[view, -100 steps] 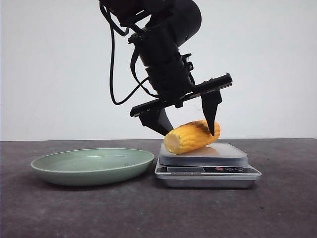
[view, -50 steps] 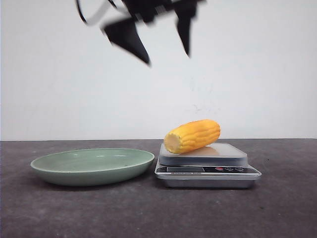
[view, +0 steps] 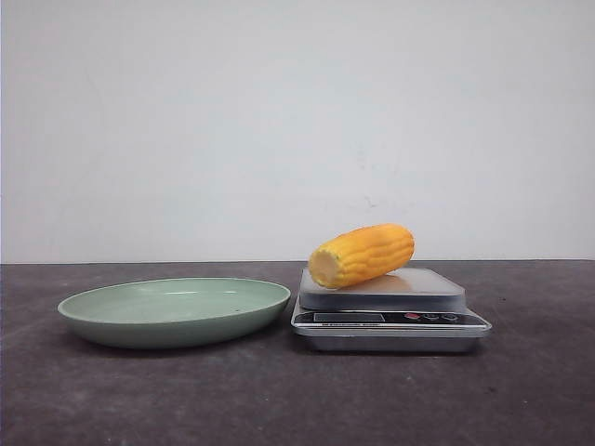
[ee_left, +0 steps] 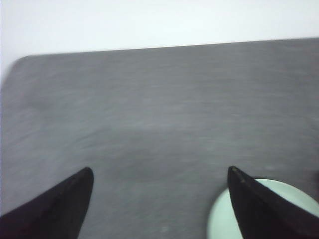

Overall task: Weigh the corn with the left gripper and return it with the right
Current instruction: 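Raise the left gripper away from the scale, then lower the open right gripper over the corn and close on it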

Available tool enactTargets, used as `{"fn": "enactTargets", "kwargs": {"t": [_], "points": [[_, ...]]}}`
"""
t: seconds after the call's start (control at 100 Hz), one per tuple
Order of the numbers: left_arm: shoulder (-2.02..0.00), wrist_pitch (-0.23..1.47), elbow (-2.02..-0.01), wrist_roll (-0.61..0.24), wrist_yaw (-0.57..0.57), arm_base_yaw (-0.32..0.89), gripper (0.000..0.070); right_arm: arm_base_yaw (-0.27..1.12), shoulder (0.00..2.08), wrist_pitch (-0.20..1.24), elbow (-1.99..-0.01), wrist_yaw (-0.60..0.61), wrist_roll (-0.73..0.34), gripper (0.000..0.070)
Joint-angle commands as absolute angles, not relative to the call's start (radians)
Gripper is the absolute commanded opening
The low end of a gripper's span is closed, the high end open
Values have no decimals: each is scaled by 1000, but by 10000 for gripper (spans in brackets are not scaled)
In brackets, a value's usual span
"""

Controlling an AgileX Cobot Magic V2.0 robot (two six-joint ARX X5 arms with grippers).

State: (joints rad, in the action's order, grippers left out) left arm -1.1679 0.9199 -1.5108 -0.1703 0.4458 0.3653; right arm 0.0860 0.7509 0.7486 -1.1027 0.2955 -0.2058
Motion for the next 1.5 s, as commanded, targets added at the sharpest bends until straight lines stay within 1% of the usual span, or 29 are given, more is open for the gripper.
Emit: {"fn": "enactTargets", "kwargs": {"t": [0.0,0.13,0.23,0.34,0.49,0.59,0.77,0.99,1.28,1.35,1.43,1.49], "points": [[-1102,931,-1532,-158,442,342,522,90,754,740,-1126,309,-194,540],[-959,962,-1532,-160,382,313,522,90,754,741,-1126,316,-194,540],[-855,1007,-1532,-159,380,314,522,90,754,741,-1126,319,-194,540],[-748,1108,-1530,-181,380,313,522,91,753,746,-1126,323,-194,540],[-612,1269,-1528,-233,384,314,522,91,749,749,-1126,337,-194,540],[-524,1321,-1514,-246,381,314,522,98,749,753,-1126,342,-194,541],[-382,1416,-1476,-257,367,313,521,146,757,753,-1126,341,-194,556],[-324,1440,-1451,-260,343,313,521,266,872,661,-1126,331,-244,556],[-325,1441,-1433,-254,338,315,520,472,1171,486,-1126,155,-299,559],[-325,1442,-1422,-255,334,315,520,507,1244,450,-1127,104,-303,599],[-325,1442,-1411,-256,323,314,520,535,1319,427,-1128,63,-305,670],[-325,1442,-1404,-256,316,314,516,548,1372,418,-1128,45,-312,675]]}}
